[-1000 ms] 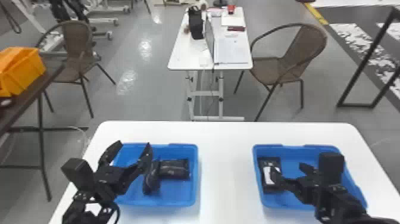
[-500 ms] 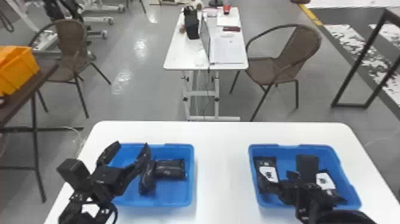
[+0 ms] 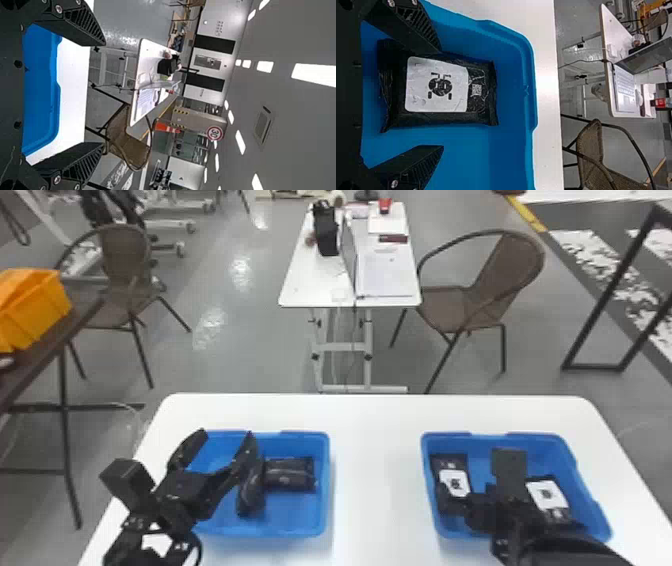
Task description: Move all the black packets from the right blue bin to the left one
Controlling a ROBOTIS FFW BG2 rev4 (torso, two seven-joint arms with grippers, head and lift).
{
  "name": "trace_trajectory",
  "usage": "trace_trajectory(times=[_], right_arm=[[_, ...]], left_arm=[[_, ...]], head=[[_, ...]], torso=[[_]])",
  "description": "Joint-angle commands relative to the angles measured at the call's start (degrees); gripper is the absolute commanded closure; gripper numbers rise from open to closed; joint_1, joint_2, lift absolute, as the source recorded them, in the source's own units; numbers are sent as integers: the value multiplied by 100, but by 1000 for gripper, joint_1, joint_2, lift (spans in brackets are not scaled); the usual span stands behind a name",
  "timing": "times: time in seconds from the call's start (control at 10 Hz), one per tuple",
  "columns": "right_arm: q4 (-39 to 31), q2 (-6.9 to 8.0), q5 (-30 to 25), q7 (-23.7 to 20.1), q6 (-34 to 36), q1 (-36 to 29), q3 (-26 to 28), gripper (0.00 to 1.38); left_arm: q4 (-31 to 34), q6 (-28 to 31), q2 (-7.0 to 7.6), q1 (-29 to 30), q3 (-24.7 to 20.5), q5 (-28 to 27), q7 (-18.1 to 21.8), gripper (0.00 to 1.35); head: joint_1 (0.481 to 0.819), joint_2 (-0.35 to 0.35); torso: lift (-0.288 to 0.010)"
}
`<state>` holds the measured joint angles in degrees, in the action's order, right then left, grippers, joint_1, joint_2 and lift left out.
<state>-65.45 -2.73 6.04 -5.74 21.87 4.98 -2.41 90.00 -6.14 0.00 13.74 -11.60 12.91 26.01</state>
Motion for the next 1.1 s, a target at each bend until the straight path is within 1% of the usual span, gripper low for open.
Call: trace_trajectory(times=[0.0, 0.2, 0.3, 0.4, 0.5, 0.6, 0.7, 1.0], right_arm=[[129, 0, 73, -6, 63, 56, -32, 96], [260, 0, 143, -6, 63, 126, -32, 117], [260, -9, 160, -15, 142, 144, -32, 360], [252, -44, 222, -33, 160, 135, -32, 976], [137, -35, 240, 46, 10, 38, -32, 1279], [58, -26, 415, 196, -289, -103, -32, 1294], [-56, -26, 512, 301, -420, -226, -32, 1294], [-205, -35, 600, 328, -631, -340, -32, 1294]], left_arm=[[-8, -19, -15, 6, 9, 18, 0, 136], [-17, -36, -15, -12, 35, 54, 0, 136], [-26, -45, -15, -3, 44, 71, 0, 136], [-44, -54, -15, -3, 44, 89, 0, 136], [-44, -63, -15, -3, 44, 98, 0, 136], [-61, -71, -15, -3, 44, 115, 0, 136], [-70, -71, -15, 6, 44, 142, 0, 136], [-87, -107, -15, 6, 61, 177, 0, 136]], head=[[695, 57], [695, 62], [695, 61], [695, 60], [695, 59], [695, 56], [695, 54], [695, 50]], torso=[[0], [0], [0], [0], [0], [0], [0], [0]])
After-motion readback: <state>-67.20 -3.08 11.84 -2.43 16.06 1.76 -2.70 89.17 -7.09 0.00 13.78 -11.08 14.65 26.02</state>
